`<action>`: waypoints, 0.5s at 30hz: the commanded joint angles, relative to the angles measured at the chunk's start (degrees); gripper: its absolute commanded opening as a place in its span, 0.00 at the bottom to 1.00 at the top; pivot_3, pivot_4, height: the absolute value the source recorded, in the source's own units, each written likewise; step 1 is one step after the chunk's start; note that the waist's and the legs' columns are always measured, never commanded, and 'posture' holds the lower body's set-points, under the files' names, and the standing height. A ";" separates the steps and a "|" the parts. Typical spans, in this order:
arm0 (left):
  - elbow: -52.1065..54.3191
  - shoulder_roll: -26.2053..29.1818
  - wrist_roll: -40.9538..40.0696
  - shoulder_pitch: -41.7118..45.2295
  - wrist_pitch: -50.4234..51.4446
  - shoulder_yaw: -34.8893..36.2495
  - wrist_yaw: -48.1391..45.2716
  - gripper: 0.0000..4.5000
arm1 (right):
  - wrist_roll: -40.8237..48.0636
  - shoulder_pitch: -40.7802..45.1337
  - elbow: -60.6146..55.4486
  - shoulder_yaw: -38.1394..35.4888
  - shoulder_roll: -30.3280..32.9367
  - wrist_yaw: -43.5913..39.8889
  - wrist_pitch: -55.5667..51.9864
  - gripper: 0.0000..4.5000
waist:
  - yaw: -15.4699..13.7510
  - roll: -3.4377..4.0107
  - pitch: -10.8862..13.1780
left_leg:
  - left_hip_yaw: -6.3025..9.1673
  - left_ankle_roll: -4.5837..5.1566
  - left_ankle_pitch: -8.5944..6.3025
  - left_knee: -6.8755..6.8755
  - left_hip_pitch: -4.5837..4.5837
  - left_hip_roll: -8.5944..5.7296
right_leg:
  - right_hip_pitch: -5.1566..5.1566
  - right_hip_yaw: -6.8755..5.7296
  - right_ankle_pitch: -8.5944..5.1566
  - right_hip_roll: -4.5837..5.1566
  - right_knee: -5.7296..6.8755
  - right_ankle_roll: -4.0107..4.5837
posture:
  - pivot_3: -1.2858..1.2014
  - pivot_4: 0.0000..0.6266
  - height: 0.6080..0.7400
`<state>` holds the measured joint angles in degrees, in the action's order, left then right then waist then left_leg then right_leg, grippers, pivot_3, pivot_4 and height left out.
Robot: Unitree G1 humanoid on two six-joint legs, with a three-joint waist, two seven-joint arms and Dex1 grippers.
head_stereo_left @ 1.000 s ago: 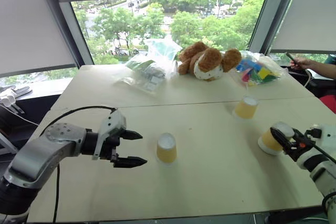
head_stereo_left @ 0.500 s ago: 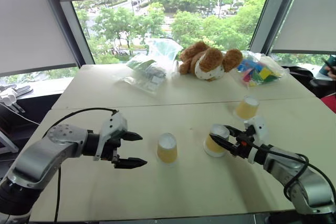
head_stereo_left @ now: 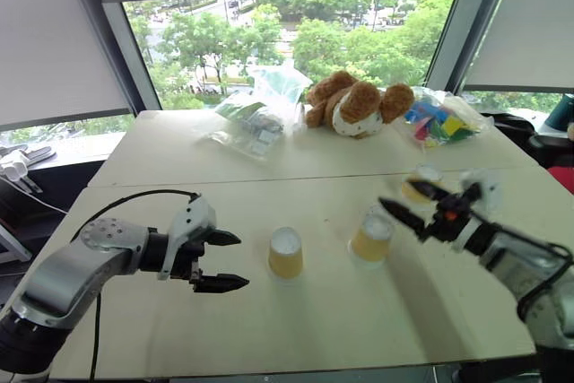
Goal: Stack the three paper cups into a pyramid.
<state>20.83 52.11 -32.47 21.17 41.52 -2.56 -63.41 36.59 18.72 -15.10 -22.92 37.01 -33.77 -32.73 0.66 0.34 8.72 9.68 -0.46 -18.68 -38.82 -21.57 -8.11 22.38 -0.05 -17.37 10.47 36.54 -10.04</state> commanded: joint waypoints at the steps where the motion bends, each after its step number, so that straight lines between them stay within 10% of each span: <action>1: 0.01 -1.28 -0.53 1.95 -1.17 1.66 0.84 1.00 | -7.02 4.98 10.15 0.73 -0.10 4.33 6.39 0.99 | 0.08 0.00 0.00 | -0.01 0.00 0.00 0.00 0.01 0.00 | -0.01 0.00 0.00 0.00 0.00 0.00 | 0.52 0.24 1.00; 15: 4.18 -3.93 -6.68 2.15 4.16 7.05 6.76 1.00 | -24.28 26.18 53.66 9.13 -3.73 10.73 27.35 0.99 | 1.24 0.00 0.00 | -0.09 -0.01 0.01 0.00 -0.08 -0.04 | 0.25 0.00 0.00 0.07 0.44 0.00 | 0.52 0.24 1.00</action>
<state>23.40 47.32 -38.28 23.51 45.78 2.35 -57.15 12.46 43.10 37.63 -13.28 33.28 -22.59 -7.12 1.90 0.34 8.72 9.60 -0.47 -18.67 -38.82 -21.64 -8.15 22.64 -0.05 -17.37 10.54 36.98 -10.04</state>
